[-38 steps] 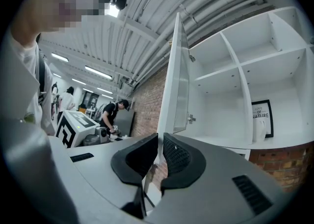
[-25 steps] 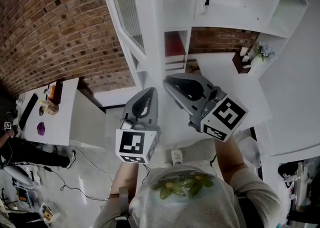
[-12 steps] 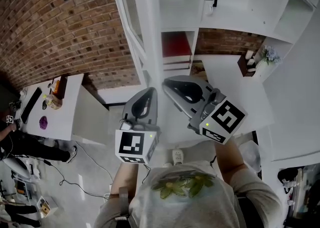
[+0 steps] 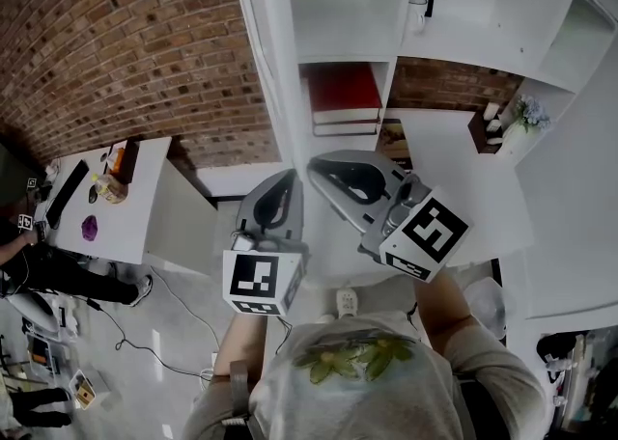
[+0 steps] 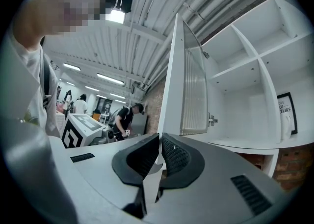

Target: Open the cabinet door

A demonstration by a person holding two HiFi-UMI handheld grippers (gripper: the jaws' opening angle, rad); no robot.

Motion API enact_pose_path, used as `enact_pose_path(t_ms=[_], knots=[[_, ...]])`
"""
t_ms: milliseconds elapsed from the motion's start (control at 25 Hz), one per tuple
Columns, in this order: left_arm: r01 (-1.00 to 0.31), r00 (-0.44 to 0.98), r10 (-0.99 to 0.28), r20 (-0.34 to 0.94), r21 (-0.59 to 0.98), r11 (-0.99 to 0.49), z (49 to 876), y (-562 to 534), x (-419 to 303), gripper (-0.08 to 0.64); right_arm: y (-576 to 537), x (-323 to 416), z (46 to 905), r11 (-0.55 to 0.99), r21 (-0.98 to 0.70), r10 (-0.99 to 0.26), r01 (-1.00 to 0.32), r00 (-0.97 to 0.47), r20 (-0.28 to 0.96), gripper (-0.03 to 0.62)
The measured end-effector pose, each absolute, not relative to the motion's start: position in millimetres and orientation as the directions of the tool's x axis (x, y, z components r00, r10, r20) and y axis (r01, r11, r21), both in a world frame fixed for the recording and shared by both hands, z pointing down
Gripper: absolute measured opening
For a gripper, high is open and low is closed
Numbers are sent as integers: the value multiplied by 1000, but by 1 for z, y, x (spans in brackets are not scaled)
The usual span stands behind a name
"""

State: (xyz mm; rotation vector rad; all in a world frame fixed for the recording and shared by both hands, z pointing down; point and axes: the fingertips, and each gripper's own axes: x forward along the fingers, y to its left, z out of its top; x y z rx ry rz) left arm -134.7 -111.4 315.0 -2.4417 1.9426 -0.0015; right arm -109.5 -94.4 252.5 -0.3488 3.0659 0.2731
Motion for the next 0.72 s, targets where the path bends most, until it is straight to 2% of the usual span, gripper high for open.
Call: enact_pose_path(t_ms=[720], knots=[[-985, 172, -984, -43, -28, -171, 307, -101, -162, 8, -75, -147, 256, 964, 217, -152, -156, -988, -36, 32]])
